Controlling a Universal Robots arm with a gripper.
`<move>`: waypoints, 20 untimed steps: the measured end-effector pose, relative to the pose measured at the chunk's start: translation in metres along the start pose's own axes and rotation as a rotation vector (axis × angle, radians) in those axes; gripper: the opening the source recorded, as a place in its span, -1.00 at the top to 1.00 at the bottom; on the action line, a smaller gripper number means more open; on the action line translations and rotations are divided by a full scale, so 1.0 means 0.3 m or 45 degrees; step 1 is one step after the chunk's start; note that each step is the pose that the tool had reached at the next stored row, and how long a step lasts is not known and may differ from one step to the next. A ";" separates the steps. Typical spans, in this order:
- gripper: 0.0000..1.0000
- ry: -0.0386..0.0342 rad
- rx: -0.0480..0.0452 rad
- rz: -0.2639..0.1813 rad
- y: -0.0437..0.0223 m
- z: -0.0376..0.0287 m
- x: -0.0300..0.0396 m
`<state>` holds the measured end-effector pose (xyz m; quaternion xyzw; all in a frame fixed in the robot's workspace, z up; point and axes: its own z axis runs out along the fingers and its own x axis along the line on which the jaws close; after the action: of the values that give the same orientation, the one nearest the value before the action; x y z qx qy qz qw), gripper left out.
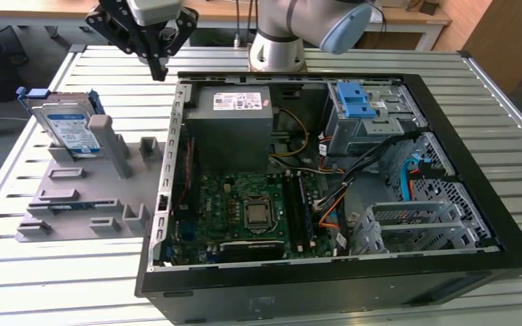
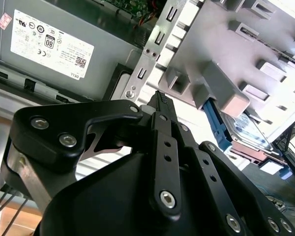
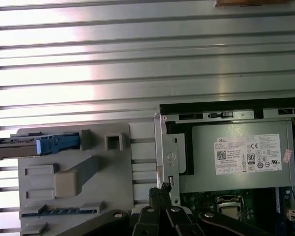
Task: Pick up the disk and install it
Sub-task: 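Reach for the disk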
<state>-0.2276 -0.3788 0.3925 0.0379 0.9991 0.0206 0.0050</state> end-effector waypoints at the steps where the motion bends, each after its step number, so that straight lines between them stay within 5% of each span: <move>1: 0.79 0.0000 0.000 0.000 0.004 0.000 0.004; 20: 0.79 -0.0001 0.001 0.000 0.055 0.003 0.099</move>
<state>-0.2559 -0.3602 0.3920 0.0379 0.9991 0.0201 0.0051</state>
